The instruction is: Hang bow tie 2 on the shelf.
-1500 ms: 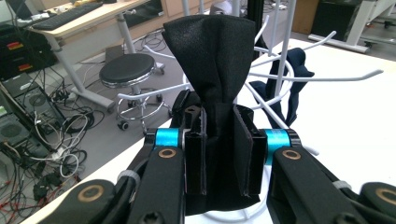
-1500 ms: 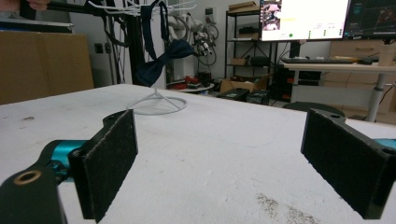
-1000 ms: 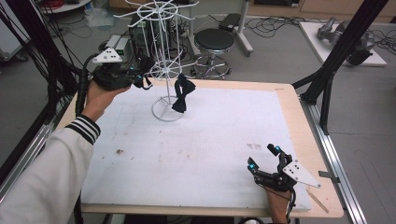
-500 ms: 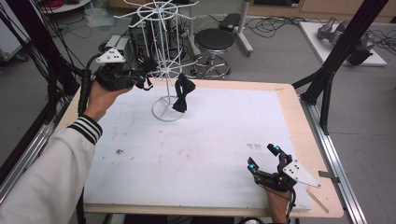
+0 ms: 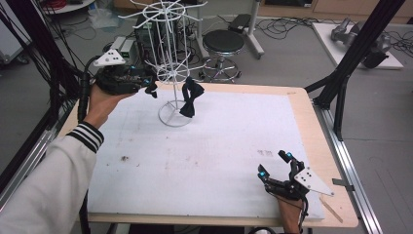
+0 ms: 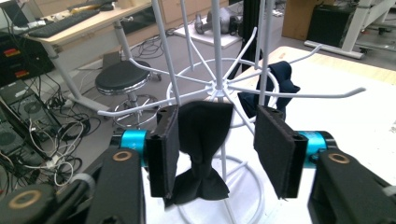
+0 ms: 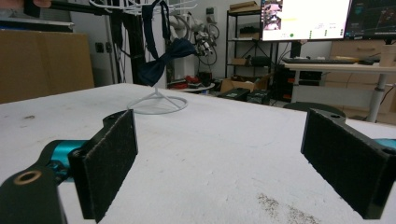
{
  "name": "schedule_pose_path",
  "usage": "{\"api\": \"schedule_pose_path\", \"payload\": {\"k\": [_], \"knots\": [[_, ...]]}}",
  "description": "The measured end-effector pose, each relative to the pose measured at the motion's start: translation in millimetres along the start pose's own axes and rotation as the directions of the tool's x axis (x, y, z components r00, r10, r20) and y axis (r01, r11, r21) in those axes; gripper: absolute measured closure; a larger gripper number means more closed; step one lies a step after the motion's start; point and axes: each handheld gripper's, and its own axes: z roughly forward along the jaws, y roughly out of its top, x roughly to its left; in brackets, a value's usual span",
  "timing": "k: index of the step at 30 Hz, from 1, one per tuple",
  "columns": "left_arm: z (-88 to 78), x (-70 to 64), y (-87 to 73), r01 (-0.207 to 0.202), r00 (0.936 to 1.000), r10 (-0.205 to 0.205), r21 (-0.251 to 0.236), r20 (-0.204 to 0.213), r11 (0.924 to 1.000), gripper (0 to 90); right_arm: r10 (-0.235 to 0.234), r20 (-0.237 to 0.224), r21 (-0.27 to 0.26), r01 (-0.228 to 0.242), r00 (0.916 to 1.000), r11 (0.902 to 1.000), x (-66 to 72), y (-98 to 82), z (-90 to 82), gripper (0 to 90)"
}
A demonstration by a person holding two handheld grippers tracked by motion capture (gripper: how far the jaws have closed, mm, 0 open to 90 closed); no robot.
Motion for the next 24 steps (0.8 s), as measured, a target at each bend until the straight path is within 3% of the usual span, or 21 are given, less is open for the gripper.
{"api": "schedule_pose_path", "payload": {"k": [4, 7, 13, 18, 21, 24], "knots": [[-15.7, -2.6, -7.9, 0.022, 0.9997, -0.022, -0.060, 0.009, 0.9980, 37.7, 0.002, -0.001, 0.002, -0.002, 1.0000, 1.0000, 1.0, 0.0, -0.1, 10.2], [-30.2, -5.2, -17.6, 0.039, 0.9992, -0.038, -0.100, 0.008, 0.9943, 24.0, 0.001, 0.001, 0.001, -0.001, 1.0000, 1.0000, 1.0, -0.1, -0.5, 10.2], [-60.4, -10.0, -46.7, 0.009, 0.9989, 0.000, -0.183, 0.048, 0.9831, 14.4, 0.003, 0.006, 0.001, -0.003, 1.0000, 1.0000, 0.3, -0.1, 0.0, 10.2], [-78.3, -14.9, -81.2, -0.059, 0.9968, 0.070, -0.225, 0.038, 0.9726, 7.1, 0.000, 0.009, 0.003, 0.000, 1.0000, 1.0000, 0.4, -0.1, 0.2, 10.2], [-86.2, -19.6, -106.8, -0.036, 0.9983, 0.046, -0.241, 0.035, 0.9699, 7.1, 0.001, 0.010, 0.002, -0.001, 0.9999, 1.0000, 0.7, -0.1, 0.3, 10.3], [-90.3, -26.0, -134.4, 0.012, 0.9996, -0.005, -0.255, 0.028, 0.9669, 7.1, 0.000, 0.011, 0.001, 0.000, 0.9999, 1.0000, 0.7, -0.1, 0.2, 10.2]]}}
